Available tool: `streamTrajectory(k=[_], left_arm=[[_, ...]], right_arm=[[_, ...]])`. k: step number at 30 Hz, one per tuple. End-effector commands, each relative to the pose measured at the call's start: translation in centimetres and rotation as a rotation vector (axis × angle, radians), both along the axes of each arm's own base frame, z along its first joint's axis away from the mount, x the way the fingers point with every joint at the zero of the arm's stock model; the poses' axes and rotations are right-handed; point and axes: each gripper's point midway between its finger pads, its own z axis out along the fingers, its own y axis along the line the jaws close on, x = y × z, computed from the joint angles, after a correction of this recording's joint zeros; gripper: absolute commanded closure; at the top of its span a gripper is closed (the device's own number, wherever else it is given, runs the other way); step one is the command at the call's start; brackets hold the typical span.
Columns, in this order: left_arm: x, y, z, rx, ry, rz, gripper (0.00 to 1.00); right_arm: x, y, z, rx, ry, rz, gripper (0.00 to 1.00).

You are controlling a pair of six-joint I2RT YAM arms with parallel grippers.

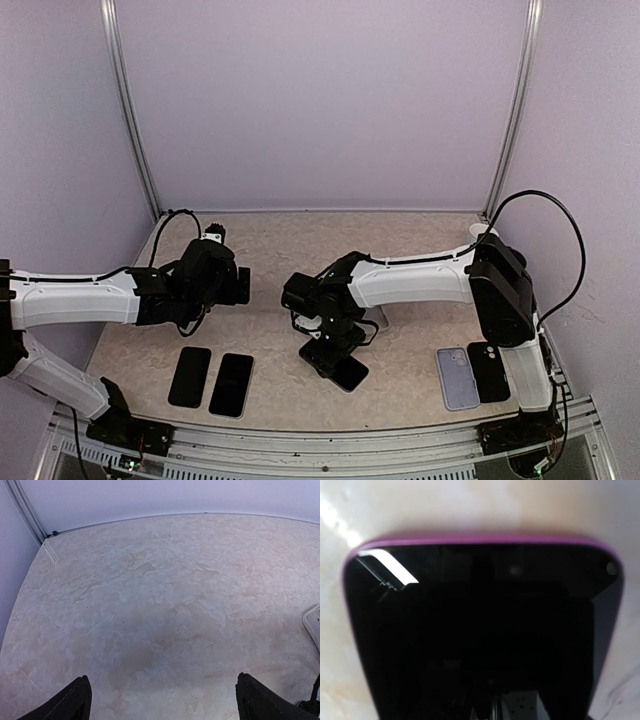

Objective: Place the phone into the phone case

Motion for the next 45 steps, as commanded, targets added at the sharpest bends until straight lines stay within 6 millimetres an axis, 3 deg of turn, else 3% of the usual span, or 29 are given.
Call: streamTrajectory(k=[1, 10, 18, 21, 27, 30, 35, 40, 45], left_arm=[[0.0, 0.7, -0.2, 0.012, -0.002, 0.021, 0.01], [0.0, 0.7, -0.6, 0.024, 0.000, 0.010, 0.01], [0.1, 0.4, -1.2, 0.034, 0.026, 0.009, 0.01], [0.2, 0.5, -1.0, 0.041, 0.023, 0.014, 0.01], [0.5, 0.2, -0.8, 0.038, 0.023, 0.022, 0.01], [0.7, -0.4, -1.1, 0.027, 0.040, 0.018, 0.01], [1.1, -1.6, -1.6, 0.006, 0.065, -0.002, 0.01], [1.4, -2.1, -0.9, -0.010, 0.037, -0.020, 0.01], [1.6, -2.2, -1.0, 0.016, 0.028, -0.032, 0.01]], right_arm=[[-0.2, 0.4, 0.0, 0.019, 0.009, 0.016, 0.40], [0.4, 2.8, 3.2, 0.167, -0.041, 0.035, 0.53], [2.9, 3.8, 7.3, 0.351, -0.180, -0.013, 0.55], [5.3, 3.0, 8.5, 0.394, -0.253, -0.077, 0.56], [12.2, 0.0, 12.3, 0.477, -0.478, -0.305, 0.56], [14.9, -2.5, 12.3, 0.462, -0.549, -0.429, 0.57], [17.1, -6.0, 9.5, 0.396, -0.585, -0.564, 0.61], [17.4, -6.9, 8.3, 0.361, -0.601, -0.618, 0.62], [16.1, -7.3, 6.9, 0.335, -0.560, -0.657, 0.63]])
